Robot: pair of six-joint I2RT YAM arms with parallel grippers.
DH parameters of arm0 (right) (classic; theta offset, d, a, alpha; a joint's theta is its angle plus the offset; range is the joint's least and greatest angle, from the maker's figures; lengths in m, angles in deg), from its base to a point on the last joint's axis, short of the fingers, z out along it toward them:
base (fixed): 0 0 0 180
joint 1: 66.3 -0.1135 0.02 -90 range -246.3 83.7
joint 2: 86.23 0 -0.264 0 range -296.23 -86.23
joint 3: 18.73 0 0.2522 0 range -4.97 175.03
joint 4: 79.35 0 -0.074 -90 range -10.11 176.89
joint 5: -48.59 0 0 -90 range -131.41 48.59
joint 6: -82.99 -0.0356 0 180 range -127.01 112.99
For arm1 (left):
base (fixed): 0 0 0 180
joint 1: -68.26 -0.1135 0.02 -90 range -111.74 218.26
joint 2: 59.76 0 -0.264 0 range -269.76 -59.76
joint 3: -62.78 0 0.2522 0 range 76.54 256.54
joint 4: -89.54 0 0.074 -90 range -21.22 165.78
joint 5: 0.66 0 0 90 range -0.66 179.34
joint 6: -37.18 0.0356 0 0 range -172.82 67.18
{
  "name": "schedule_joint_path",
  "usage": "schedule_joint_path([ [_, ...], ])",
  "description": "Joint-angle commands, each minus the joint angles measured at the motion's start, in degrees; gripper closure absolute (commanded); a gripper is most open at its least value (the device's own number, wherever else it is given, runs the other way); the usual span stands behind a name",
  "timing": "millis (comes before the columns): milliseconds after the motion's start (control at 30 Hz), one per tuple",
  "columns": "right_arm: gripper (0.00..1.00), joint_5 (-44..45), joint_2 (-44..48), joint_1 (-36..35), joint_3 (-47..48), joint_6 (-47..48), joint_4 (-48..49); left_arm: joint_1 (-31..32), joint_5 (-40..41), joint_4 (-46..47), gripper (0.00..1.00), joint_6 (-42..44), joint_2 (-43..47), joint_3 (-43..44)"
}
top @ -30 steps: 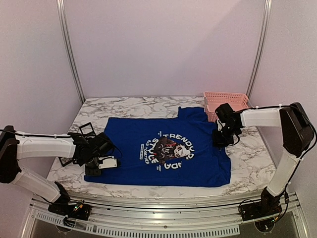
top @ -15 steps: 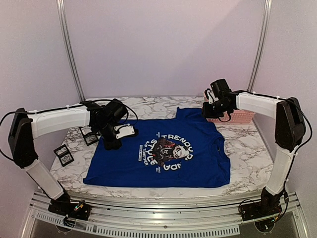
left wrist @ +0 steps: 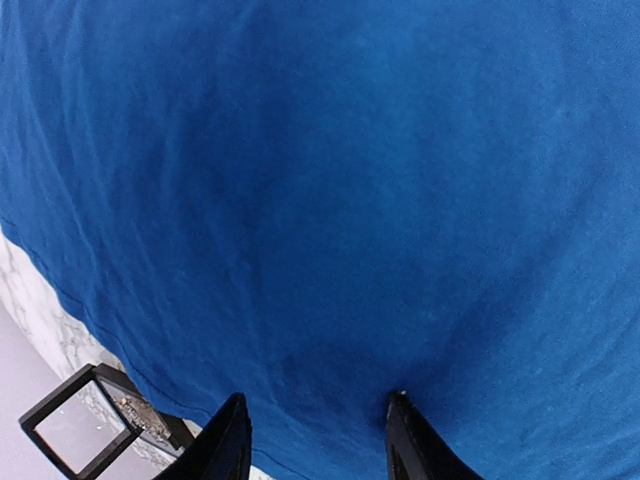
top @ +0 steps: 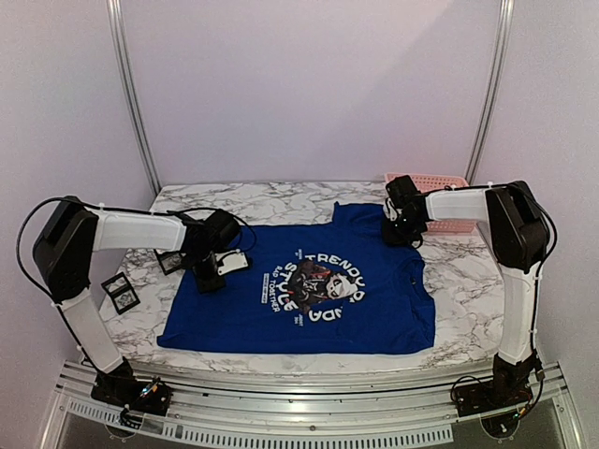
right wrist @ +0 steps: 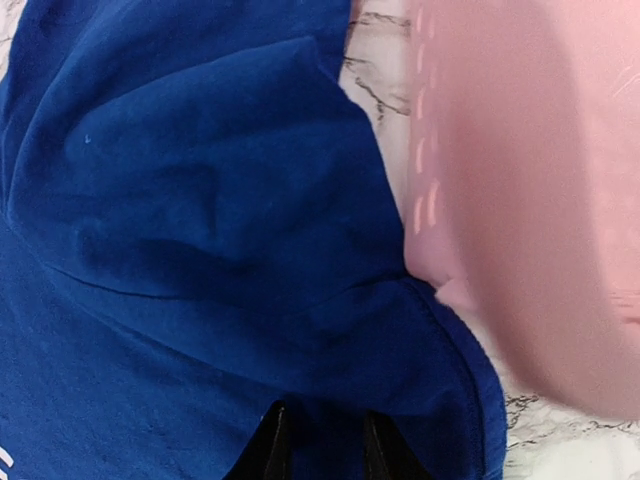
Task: Pin the brooch onto the clothing
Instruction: Smooth out the flattened clothing at the center of the board.
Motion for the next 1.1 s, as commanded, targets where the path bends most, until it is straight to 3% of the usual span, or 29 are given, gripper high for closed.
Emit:
schedule_joint_path([
  [0, 0.75, 3.0, -1.7, 1.5, -0.5, -0.2, -1.3, -2.1, 0.6, 1.7, 0.53, 0.9, -1.4, -4.4],
  [300, 0.74, -0.3, 1.4, 1.5, 3.1, 1.7, -2.7, -3.0, -0.9, -0.2, 0.52, 2.1, 2.9, -2.6],
  [400, 0.71, -3.7, 3.3, 1.2, 4.6, 3.2, -2.9, -3.0, -4.7, -3.1, 0.46, 2.0, 7.1, 1.3],
  [500, 0.67, -5.5, 5.3, 0.3, 6.3, 4.6, -2.6, -3.0, -9.2, -5.9, 0.29, 1.5, 10.8, 6.6],
  [533, 0.66, -5.9, 6.6, 0.0, 6.8, 5.3, -2.4, -3.1, -10.4, -6.7, 0.21, 1.2, 11.8, 8.2],
  [567, 0.63, -6.8, 7.4, -0.4, 7.2, 5.7, -2.1, -3.1, -11.7, -7.6, 0.04, 0.9, 12.7, 9.8],
  [733, 0.36, -16.9, 13.6, -1.0, 6.0, 6.1, 0.8, -6.3, -12.0, -11.1, 0.01, -3.3, 14.4, 15.5],
  [867, 0.02, -23.5, 18.9, -1.7, 3.0, 5.7, 4.0, -12.9, -10.9, -10.6, 0.01, -5.5, 16.2, 14.3],
  [1067, 0.01, -26.0, 23.8, -3.4, -2.4, 3.7, 7.5, -23.8, -11.2, -12.6, 0.00, -7.8, 20.5, 9.4],
])
